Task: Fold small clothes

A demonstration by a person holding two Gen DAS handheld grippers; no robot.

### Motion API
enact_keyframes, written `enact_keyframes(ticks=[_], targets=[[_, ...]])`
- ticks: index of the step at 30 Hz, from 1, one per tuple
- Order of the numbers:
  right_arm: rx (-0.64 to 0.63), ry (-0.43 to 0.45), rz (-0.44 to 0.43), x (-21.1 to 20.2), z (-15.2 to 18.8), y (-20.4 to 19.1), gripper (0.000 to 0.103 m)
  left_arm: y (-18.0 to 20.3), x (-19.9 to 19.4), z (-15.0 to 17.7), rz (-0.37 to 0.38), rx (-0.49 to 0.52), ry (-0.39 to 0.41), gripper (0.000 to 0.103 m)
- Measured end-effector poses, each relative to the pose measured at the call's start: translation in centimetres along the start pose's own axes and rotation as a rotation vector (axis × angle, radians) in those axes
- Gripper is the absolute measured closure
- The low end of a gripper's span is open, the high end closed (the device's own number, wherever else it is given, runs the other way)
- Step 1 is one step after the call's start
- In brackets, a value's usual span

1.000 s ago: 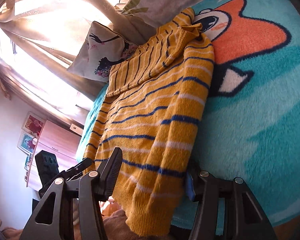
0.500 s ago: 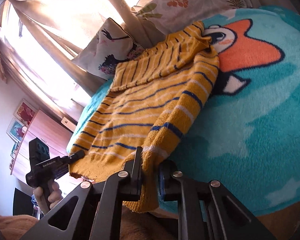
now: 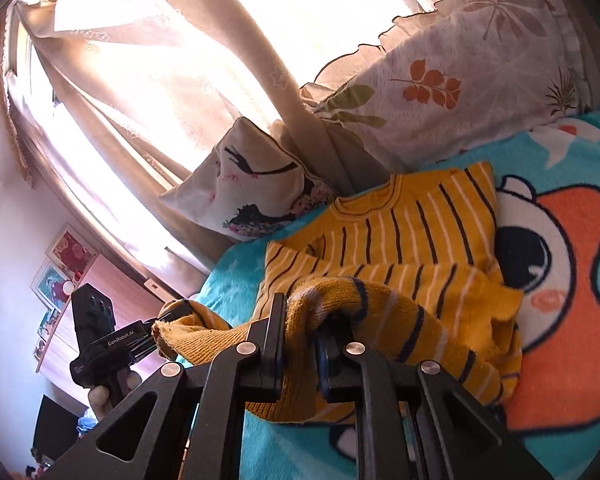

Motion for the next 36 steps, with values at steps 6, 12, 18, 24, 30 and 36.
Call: enact_keyframes(ticks=[6,12,18,24,30,36], targets=[[0.096,-0.052,0.102,6.9,-6.1,6.0,0.089,-2.3,10.0,-5.7,-0.118,-0.031,-0.129,0.094],[0.244,-0.112,0.100,11.7,-7.8,12.2,0.087,-5.3,15.8,-6.5,-0.057,-0.168,-0.233,0.092],[0.411,-0.087,0.001,13.7,-8.9,15.6,0.079,-6.4,16.5,-7.9,0.126,-0.301,-0.231,0.081],[0.474,0.003,-0.057,13.1,-10.8,16.3,0.044,-8.1,15.3,-9.3,0.195,-0.405,-0.163,0.055],[0.386,0.098,-0.004,9.8,-13.1,14.7,0.041,-7.4,12.7,-10.0,0.118,-0.345,-0.122,0.054],[0.077,-0.025,0.031,11.7,-11.8,7.6,0.048,-1.6,12.8,-9.5,0.031,-0.044,-0.115,0.047]])
Point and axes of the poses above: each gripper's, at about its wrist camera, not at the fingertips, and x roughly the way its jaws point, y to its right, z to its underside, the point moved 9 cm from there along x, roughly the way its jaws point, and after that the axes turned 7 degrees about -y, right-handed, at the moved point
